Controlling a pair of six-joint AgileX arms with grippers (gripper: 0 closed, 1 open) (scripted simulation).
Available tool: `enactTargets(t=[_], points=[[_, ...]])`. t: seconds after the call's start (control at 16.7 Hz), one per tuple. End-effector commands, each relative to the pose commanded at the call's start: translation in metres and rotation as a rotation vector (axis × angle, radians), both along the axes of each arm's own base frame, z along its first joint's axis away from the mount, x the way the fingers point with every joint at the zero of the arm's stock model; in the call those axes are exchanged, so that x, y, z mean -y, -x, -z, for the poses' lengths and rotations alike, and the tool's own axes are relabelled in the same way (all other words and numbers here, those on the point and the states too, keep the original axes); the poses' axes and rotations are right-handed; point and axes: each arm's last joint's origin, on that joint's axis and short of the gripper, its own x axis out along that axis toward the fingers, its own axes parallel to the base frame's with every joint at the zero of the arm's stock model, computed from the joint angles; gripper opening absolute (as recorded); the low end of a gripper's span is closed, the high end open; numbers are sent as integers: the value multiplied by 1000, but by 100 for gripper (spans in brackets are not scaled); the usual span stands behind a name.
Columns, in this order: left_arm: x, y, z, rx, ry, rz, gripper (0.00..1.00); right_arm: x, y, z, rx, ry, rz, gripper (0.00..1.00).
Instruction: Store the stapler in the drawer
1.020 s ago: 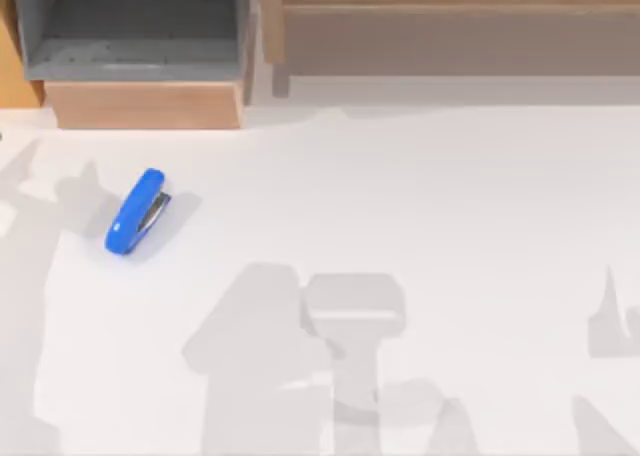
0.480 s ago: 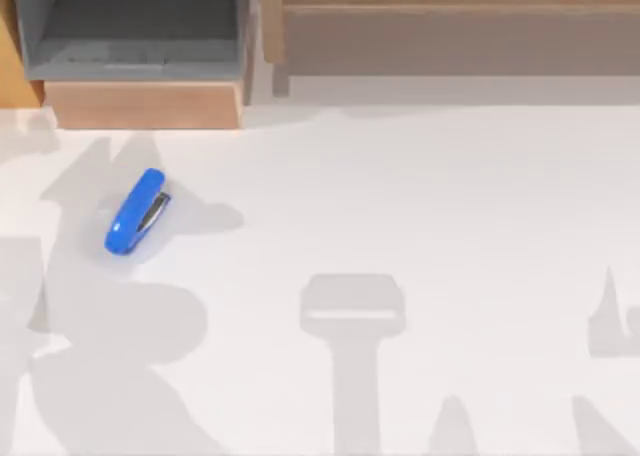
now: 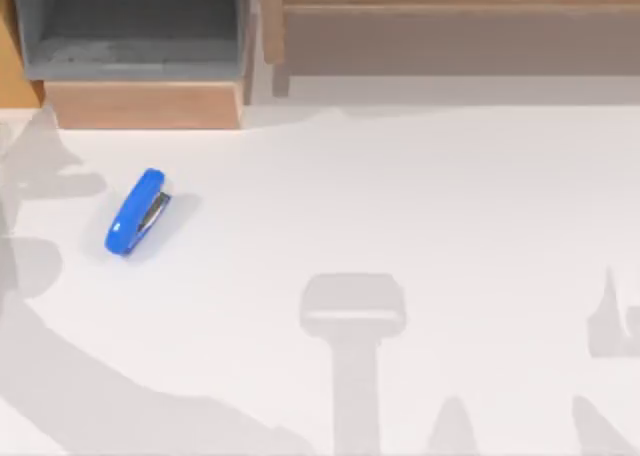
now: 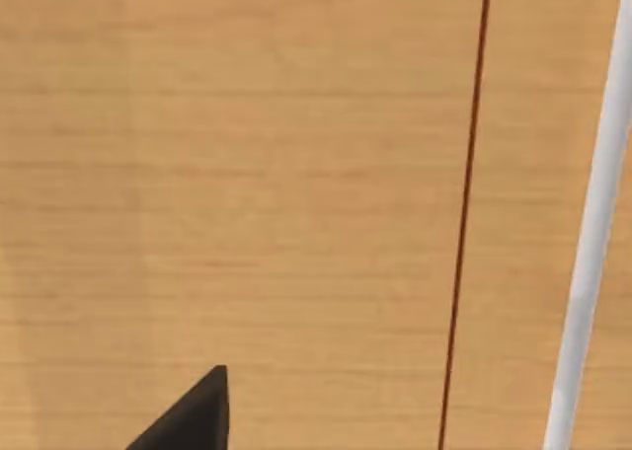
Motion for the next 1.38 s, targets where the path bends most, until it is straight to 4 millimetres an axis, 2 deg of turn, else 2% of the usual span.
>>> enactTargets(t=[0.42, 0.78, 1.02, 1.38], points=[[1, -1, 3, -3, -6, 3, 100, 0, 0, 0, 0, 0, 0, 100], [-1, -24, 3, 0, -8, 0, 100, 0, 0, 0, 0, 0, 0, 100], [-1, -26, 3, 0, -8, 0, 100, 0, 0, 0, 0, 0, 0, 100], [-1, -26, 3, 0, -8, 0, 55, 0, 0, 0, 0, 0, 0, 100]])
